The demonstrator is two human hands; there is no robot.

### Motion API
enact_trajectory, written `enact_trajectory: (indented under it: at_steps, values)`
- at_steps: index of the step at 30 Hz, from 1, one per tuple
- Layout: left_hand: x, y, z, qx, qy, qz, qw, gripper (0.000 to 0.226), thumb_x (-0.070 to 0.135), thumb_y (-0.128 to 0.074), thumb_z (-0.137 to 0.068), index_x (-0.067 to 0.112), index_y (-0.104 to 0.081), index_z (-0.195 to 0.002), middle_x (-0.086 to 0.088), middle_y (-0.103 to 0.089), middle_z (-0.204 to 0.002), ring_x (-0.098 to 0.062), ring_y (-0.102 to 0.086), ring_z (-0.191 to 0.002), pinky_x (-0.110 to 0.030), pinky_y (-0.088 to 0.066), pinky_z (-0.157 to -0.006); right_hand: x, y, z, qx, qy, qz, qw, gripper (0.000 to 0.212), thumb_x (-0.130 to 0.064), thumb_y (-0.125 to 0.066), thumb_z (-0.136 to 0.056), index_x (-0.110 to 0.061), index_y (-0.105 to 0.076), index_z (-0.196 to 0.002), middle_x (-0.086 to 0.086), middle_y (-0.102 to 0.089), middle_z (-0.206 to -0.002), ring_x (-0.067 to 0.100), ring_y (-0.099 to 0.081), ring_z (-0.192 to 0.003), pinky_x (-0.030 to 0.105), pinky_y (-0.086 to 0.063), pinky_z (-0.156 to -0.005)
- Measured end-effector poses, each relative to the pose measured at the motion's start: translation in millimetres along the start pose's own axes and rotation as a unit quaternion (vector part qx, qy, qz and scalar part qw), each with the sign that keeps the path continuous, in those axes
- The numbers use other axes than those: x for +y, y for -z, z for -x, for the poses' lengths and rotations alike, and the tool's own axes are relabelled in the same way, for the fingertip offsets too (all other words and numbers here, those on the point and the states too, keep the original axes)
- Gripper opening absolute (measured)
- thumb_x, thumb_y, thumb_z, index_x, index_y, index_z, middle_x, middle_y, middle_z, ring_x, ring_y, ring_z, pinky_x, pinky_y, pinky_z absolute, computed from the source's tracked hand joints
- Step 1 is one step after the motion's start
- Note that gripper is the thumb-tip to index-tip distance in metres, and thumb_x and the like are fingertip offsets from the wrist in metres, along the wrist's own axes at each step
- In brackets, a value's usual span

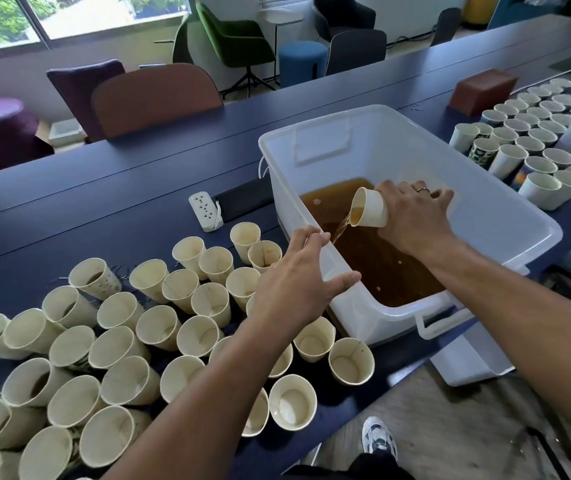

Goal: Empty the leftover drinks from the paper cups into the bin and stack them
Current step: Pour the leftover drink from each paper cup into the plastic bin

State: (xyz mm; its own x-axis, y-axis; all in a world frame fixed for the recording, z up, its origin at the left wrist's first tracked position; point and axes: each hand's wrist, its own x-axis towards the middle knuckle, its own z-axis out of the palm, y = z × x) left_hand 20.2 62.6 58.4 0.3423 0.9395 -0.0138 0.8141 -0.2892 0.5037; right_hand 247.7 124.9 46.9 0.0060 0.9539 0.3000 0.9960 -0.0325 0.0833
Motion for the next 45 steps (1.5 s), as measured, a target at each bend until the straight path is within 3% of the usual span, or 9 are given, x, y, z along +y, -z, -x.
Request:
enact_trajectory:
  at_steps: [14,27,39,45]
  values:
    - [-1.3,-1.6,-0.4,0.002,0.0,0.006,1.0,0.082,0.073,-0.058,-0.086,0.033,-0.033,-0.152,0.02,-0.021,-0.155,-0.012,-0.047,-0.132,-0.045,-0.057,-0.092,-2.2,1.5,0.7,0.016,0.004,0.005,1.0,0.047,-0.02,-0.075,-0.075,-0.021,-0.05,-0.115,0.011,-0.062,-0.105,0.036,-0.054,-0.102,0.05,-0.034,-0.085]
    - [-2.0,-3.6,-0.4,0.005,0.0,0.009,1.0,0.082,0.074,-0.058,-0.086,0.034,-0.032,-0.153,0.021,-0.02,-0.156,-0.011,-0.048,-0.131,-0.042,-0.057,-0.091,-6.1,6.0,3.9,0.01,0.038,0.038,0.998,0.056,-0.011,-0.077,-0.074,-0.022,-0.049,-0.122,0.012,-0.06,-0.116,0.033,-0.051,-0.114,0.05,-0.033,-0.089]
    - [-0.6,-2.5,0.2,0.0,0.006,0.008,1.0,0.082,0.073,-0.058,-0.086,0.034,-0.032,-0.153,0.019,-0.02,-0.157,-0.012,-0.046,-0.133,-0.044,-0.056,-0.094,-5.3,9.2,4.9,0.042,0.038,0.009,0.998,0.056,-0.012,-0.077,-0.074,-0.02,-0.051,-0.124,0.013,-0.059,-0.116,0.033,-0.05,-0.114,0.05,-0.029,-0.091]
    - [-1.6,-2.1,0.7,0.003,0.003,0.016,1.0,0.081,0.072,-0.058,-0.086,0.034,-0.033,-0.153,0.021,-0.021,-0.155,-0.01,-0.048,-0.131,-0.045,-0.057,-0.092,-6.5,9.4,5.8,0.019,0.033,0.014,0.999,0.056,-0.01,-0.076,-0.073,-0.021,-0.051,-0.122,0.012,-0.06,-0.114,0.033,-0.05,-0.114,0.05,-0.03,-0.091]
